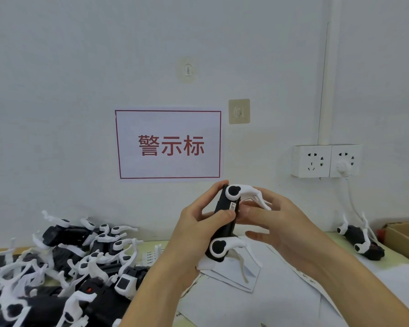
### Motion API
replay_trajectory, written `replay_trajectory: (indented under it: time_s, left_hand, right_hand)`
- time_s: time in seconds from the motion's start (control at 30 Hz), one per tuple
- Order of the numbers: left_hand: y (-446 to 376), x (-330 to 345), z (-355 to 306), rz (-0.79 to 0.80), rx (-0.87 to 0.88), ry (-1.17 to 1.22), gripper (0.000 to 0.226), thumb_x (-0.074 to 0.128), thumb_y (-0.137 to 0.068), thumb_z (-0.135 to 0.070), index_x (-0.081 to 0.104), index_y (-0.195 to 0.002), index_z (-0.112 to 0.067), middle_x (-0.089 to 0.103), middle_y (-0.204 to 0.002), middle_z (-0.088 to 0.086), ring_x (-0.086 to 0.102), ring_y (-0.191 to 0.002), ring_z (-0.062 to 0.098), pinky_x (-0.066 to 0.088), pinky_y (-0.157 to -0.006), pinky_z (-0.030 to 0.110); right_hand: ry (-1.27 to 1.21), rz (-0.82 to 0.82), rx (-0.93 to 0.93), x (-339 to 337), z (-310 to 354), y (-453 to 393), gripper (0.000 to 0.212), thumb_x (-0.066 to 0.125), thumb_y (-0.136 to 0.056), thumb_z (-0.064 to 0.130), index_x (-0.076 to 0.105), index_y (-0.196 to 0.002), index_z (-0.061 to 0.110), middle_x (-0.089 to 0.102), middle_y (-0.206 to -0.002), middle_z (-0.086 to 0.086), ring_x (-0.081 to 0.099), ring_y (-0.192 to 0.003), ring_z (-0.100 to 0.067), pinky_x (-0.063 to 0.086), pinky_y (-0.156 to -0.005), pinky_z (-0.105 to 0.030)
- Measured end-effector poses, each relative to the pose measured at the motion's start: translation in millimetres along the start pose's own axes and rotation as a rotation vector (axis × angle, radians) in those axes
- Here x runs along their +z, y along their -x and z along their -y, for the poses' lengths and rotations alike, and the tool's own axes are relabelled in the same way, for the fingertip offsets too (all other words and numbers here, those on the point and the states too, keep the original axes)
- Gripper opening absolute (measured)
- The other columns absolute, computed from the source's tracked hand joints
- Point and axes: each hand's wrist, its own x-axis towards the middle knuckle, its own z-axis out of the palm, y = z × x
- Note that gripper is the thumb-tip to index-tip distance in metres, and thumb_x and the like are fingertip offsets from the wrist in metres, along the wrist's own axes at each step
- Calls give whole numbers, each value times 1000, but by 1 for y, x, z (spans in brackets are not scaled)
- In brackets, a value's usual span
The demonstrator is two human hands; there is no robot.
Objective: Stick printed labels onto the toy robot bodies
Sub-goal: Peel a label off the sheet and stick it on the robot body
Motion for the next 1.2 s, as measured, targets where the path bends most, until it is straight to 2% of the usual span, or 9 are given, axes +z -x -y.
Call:
replay_trajectory:
  time_s: [0.1,0.2,0.37,0.47,0.6,0.77,0.93,1.1,1.2]
  left_hand:
    - [0,0,1,15,14,14,49,66,-84,-20,63,-125,-47,74,-110,17,69,-87,34,56,-78,45]
    - [0,1,1,0,43,-26,43,64,-86,-27,62,-125,-45,74,-110,11,71,-93,30,55,-71,38]
    - [-2,-1,1,-30,62,-67,34,64,-89,-31,63,-121,-44,75,-104,9,73,-91,30,57,-69,36]
    - [-5,-3,1,-29,49,-68,34,62,-82,-32,61,-115,-38,76,-100,10,75,-86,36,59,-69,40]
    - [-5,-4,4,-27,46,-92,29,57,-85,-34,59,-113,-37,76,-93,9,75,-78,35,57,-62,34]
    - [-5,-1,7,-7,9,-48,28,52,-97,-18,61,-114,-38,76,-94,9,72,-76,26,57,-64,34]
    - [-4,0,7,-7,3,-54,32,52,-100,-14,62,-116,-39,76,-96,11,73,-81,25,57,-66,35]
    - [-1,1,6,-7,50,-105,35,54,-102,-15,58,-125,-41,74,-103,16,72,-92,34,57,-78,42]
    - [0,2,4,12,74,-118,35,54,-102,-16,58,-125,-42,75,-101,13,72,-87,28,56,-75,37]
  right_hand:
    - [-35,2,-45,3,-1,1,30,69,-91,15,68,-120,21,69,-117,-16,71,-104,-28,54,-85,-40]
    - [-43,-56,-110,9,-3,0,29,70,-90,11,69,-118,17,68,-109,-20,73,-96,-32,59,-86,-41]
    - [5,-98,-125,12,-4,0,30,75,-87,14,69,-116,19,70,-104,-14,74,-92,-31,59,-88,-44]
    - [107,-127,-132,14,-6,0,32,77,-86,18,68,-116,26,70,-106,-6,71,-98,-27,59,-87,-42]
    - [196,-159,-126,16,-9,-1,34,76,-87,23,65,-118,31,68,-110,0,68,-103,-23,58,-90,-42]
    - [114,-143,-96,11,-8,-2,32,74,-88,15,67,-118,23,67,-110,-10,73,-85,-30,60,-82,-43]
    - [47,-125,-102,9,-8,-3,29,73,-88,12,69,-115,21,68,-102,-9,74,-77,-28,56,-69,-28]
    - [-24,-94,-102,5,-7,-3,29,71,-89,5,70,-114,19,69,-105,-13,75,-85,-28,58,-70,-27]
    - [-47,-78,-98,3,-4,-4,32,70,-88,2,69,-116,17,70,-105,-14,74,-89,-29,58,-72,-30]
